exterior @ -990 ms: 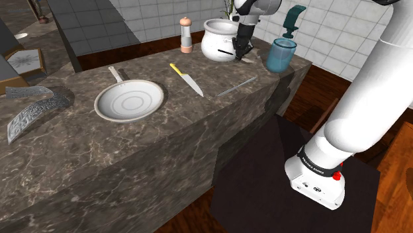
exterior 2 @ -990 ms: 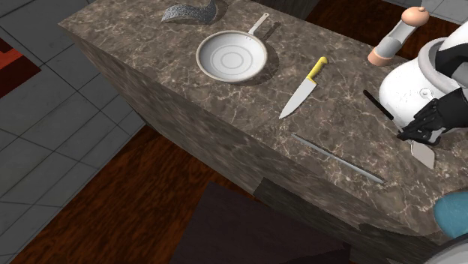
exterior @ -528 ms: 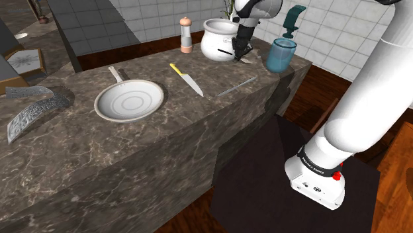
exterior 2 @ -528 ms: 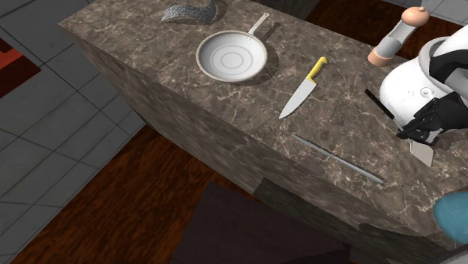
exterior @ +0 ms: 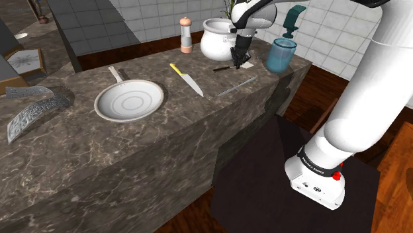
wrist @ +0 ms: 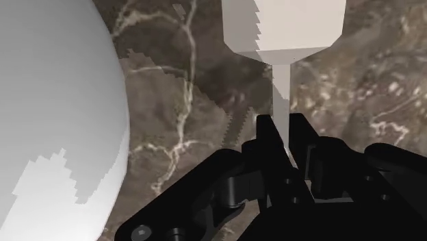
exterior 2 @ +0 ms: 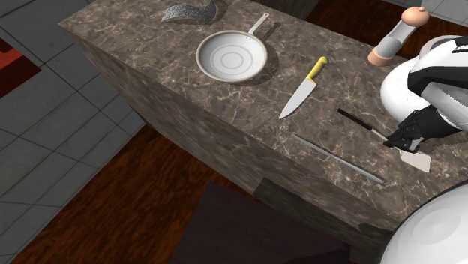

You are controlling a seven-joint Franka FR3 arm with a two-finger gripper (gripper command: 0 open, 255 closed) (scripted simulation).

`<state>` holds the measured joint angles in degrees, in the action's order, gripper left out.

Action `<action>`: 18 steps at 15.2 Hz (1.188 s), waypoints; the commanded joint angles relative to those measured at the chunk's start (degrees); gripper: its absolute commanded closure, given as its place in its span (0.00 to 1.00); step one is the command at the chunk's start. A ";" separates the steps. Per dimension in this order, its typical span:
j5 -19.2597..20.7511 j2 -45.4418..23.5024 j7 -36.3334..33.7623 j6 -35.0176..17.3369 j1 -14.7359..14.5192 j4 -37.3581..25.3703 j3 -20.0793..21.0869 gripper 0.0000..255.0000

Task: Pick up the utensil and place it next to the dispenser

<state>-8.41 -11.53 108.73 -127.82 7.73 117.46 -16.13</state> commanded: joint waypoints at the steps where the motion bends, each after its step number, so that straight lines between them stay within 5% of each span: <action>1: -0.09 -0.40 0.10 -0.10 0.08 -0.07 -0.02 1.00; 2: -0.10 -0.44 0.10 -0.13 0.08 -0.08 -0.01 0.00; 7: -0.09 -0.40 0.10 -0.10 0.08 -0.07 -0.02 0.00; 11: 1.62 3.12 -1.03 6.45 -0.02 -3.30 -0.53 0.00; 18: 1.62 3.12 -1.03 6.45 -0.01 -3.30 -0.52 0.00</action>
<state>-6.78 -8.48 107.68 -121.26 7.71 114.26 -16.65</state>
